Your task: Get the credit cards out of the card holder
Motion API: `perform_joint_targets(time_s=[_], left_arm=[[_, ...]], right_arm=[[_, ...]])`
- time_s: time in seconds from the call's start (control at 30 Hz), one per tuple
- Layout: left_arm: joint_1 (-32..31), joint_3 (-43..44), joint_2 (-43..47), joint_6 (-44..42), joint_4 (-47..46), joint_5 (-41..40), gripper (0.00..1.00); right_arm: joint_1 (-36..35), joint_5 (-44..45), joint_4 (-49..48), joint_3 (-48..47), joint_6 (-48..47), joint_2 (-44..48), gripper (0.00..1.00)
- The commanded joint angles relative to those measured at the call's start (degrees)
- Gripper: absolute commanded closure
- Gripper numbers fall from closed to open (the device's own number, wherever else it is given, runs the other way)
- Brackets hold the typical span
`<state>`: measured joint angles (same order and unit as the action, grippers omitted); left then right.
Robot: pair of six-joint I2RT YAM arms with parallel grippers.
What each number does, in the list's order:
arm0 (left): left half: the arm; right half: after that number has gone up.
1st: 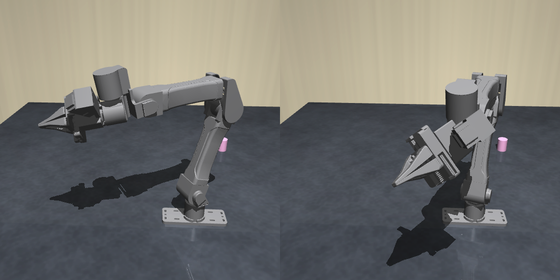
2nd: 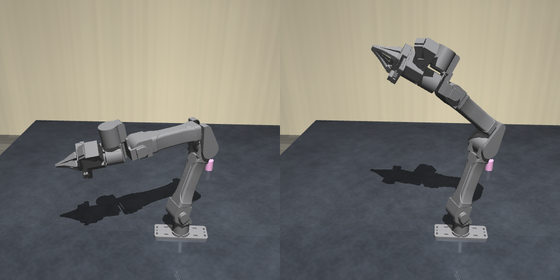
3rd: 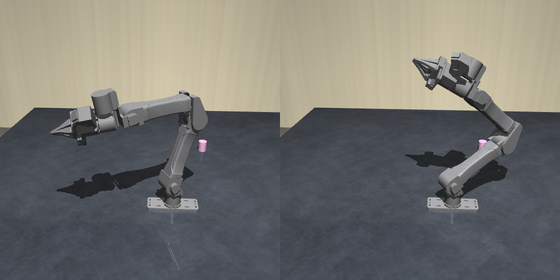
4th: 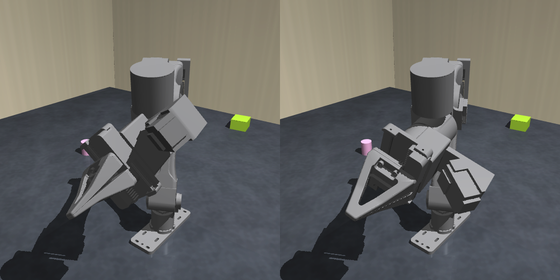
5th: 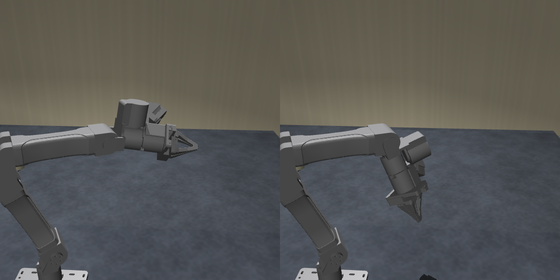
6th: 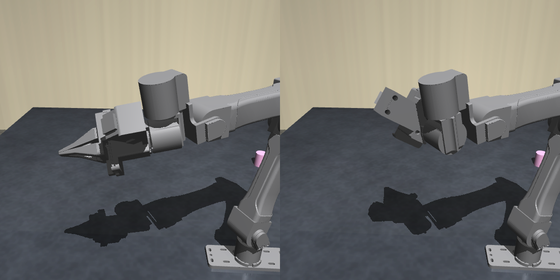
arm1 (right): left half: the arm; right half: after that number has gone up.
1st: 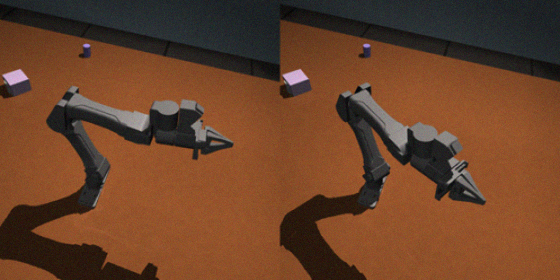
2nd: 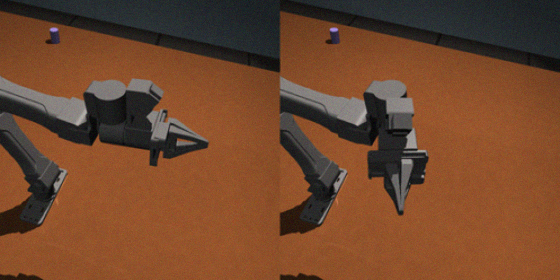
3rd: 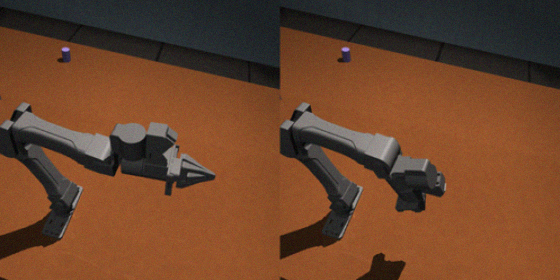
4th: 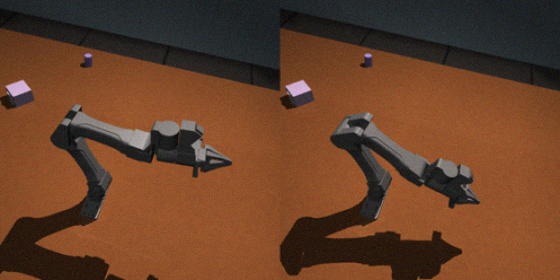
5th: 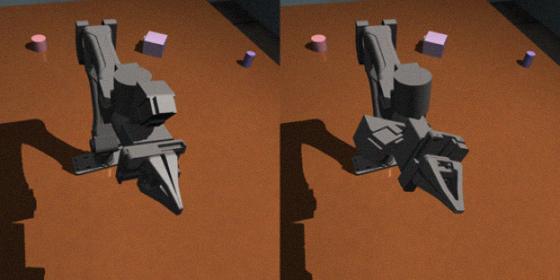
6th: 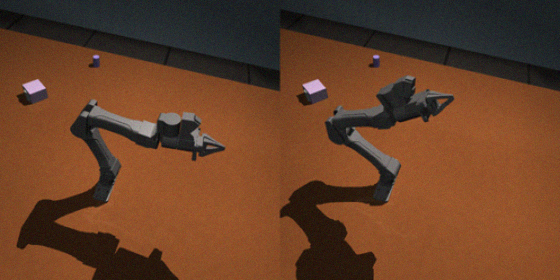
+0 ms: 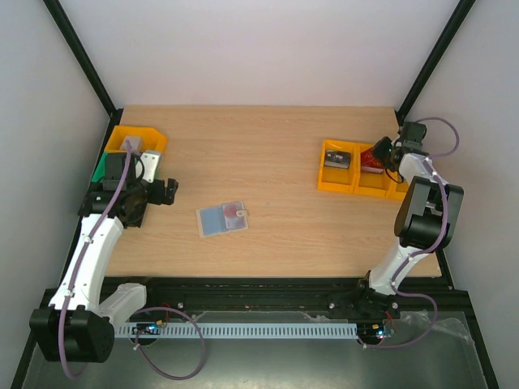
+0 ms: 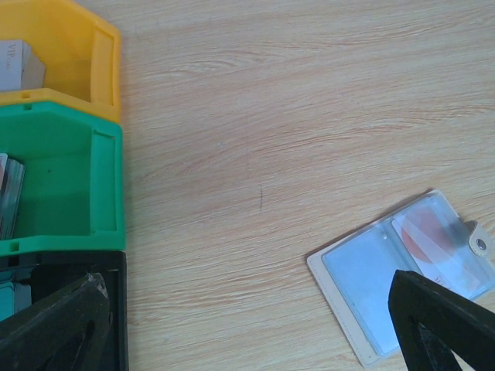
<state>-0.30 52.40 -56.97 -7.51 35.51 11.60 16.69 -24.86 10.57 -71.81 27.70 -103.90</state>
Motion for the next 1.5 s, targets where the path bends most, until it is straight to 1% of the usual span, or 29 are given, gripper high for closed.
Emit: perform_joint_targets(time_s=[0.0, 0.17, 0.23, 0.3, 0.43, 0.73, 0.93, 1.13, 1.3, 1.47], left_arm=[[0.38, -0.63, 1.05, -0.57, -0.35, 0.76, 0.01], [0.38, -0.69, 0.95, -0.62, -0.36, 0.82, 0.01], [0.38, -0.72, 0.9, -0.58, -0.39, 0.85, 0.01], [0.38, -0.7, 0.92, -0.6, -0.35, 0.8, 0.01], [0.44, -0.72, 0.89, -0.62, -0.42, 0.81, 0.01], [0.47, -0.81, 0.71, -0.67, -0.46, 1.03, 0.01], [0.47, -0.88, 0.66, -0.8, -0.49, 1.13, 0.01], [0.47, -1.03, 0.74, -0.8, -0.56, 1.33, 0.01], [0.47, -1.0, 0.81, -0.79, -0.59, 1.34, 0.01], [0.47, -0.94, 0.87, -0.91, -0.53, 1.42, 0.01]], right_arm=[[0.04, -0.11, -1.73, -1.05, 0.58, -0.52, 0.73], [0.02, 0.16, -1.69, -1.38, 0.69, -1.27, 0.73], [0.03, 0.16, -1.53, -1.44, 0.48, -1.78, 0.75], [0.06, 0.21, -1.44, -1.25, 0.27, -2.44, 0.81], [0.02, -0.22, -1.63, -0.81, -0.18, -2.99, 0.98], [0.12, 1.69, -1.51, -0.83, -0.68, 1.36, 0.98], [2.32, -0.37, -2.17, 0.21, 0.6, 3.93, 0.98], [3.58, -5.8, -3.5, 1.04, 1.75, 2.99, 0.98], [3.87, -10.13, -4.44, 1.09, 3.2, -0.16, 0.98], [4.09, -9.84, -5.57, 0.97, 4.16, -1.8, 0.98]])
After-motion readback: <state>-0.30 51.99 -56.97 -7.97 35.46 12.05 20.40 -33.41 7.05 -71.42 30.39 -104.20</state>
